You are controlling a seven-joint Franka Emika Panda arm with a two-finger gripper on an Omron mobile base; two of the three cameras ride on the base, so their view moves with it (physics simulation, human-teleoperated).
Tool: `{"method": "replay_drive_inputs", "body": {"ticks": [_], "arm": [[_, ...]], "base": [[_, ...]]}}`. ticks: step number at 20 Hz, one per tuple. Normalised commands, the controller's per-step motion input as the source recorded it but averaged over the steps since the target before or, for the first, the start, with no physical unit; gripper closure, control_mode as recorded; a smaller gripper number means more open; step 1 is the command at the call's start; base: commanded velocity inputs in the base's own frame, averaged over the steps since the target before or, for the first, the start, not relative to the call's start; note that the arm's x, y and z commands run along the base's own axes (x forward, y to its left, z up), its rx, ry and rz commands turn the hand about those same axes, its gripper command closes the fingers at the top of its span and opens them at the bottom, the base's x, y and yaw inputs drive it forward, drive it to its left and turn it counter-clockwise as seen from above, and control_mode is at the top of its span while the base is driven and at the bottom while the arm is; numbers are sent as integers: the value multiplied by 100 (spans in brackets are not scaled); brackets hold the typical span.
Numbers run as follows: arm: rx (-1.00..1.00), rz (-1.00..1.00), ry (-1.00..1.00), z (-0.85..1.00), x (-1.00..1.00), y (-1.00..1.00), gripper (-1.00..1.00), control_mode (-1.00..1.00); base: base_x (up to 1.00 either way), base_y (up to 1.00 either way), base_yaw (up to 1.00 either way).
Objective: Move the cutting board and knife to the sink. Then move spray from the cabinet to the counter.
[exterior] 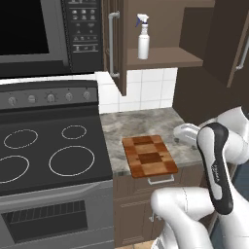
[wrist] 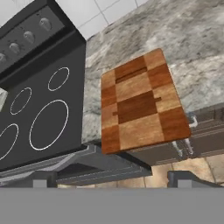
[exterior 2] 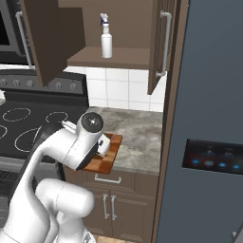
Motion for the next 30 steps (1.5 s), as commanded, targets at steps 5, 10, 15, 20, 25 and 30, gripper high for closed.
{"method": "replay_drive_inputs", "body": {"ticks": [5, 10, 15, 20, 25, 30], "arm": [[22, -1, 0, -16, -67, 0, -100, -100], [26, 0, 0, -6, -26, -4, -100, -100], [25, 0, 1, -4, -8, -1, -100, -100], [4, 0, -11, -16, -2, 0, -100, -100], [0, 0, -7, -16, 0, -3, -100, -100], [4, 0, 0, -14, 0, -3, -100, -100]], "base": [[0, 0, 0], [0, 0, 0], [0, 0, 0], [0, 0, 0], [0, 0, 0], [0, 0, 0]]}}
